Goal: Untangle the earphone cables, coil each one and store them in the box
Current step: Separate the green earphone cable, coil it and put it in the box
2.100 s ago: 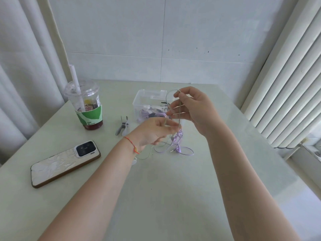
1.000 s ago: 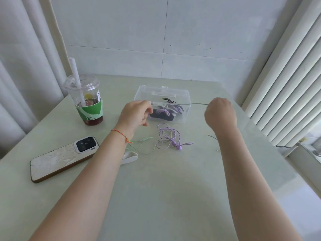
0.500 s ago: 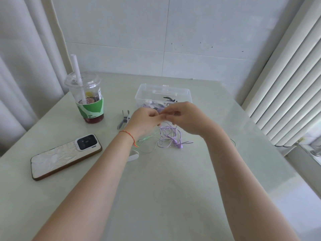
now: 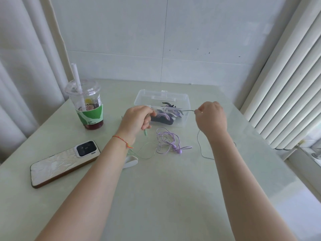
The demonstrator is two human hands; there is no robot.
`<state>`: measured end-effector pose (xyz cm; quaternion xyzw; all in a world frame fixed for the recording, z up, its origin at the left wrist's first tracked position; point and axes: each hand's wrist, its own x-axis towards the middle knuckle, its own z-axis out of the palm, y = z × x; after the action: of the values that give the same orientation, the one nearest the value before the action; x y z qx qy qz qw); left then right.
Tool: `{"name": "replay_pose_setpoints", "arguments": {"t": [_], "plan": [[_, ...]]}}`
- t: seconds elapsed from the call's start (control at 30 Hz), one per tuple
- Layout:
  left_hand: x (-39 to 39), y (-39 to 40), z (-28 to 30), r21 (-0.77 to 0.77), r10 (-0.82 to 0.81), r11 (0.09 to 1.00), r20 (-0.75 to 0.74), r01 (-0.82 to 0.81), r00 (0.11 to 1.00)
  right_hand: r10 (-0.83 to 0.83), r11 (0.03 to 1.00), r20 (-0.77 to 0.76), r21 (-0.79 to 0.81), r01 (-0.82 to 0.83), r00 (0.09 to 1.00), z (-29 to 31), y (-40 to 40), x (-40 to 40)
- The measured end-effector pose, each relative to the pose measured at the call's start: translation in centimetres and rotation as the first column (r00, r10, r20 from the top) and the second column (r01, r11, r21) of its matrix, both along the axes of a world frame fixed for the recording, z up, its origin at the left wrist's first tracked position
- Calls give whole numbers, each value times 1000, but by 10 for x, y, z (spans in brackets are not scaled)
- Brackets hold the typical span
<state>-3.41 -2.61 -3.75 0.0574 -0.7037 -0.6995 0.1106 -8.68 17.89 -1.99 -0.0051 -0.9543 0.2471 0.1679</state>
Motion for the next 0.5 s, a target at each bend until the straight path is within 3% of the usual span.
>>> {"name": "replay_pose_setpoints", "arguments": {"t": [0.13, 0.23, 0.3, 0.5], "plan": [[0, 7, -2, -125, -32, 992, -92, 20, 995, 275, 958, -99, -59, -281, 956, 10, -21, 11], [0, 13, -4, -205, -68, 978, -106, 46, 992, 540, 801, -65, -265, -536, 839, 19, -39, 29], [0, 17, -4, -242, -80, 969, -105, 53, 991, 627, 735, 15, -343, -585, 779, 19, -48, 36], [5, 20, 9, -159, -49, 986, -36, 43, 998, 618, 766, 125, -321, -558, 776, 15, -44, 32]]}}
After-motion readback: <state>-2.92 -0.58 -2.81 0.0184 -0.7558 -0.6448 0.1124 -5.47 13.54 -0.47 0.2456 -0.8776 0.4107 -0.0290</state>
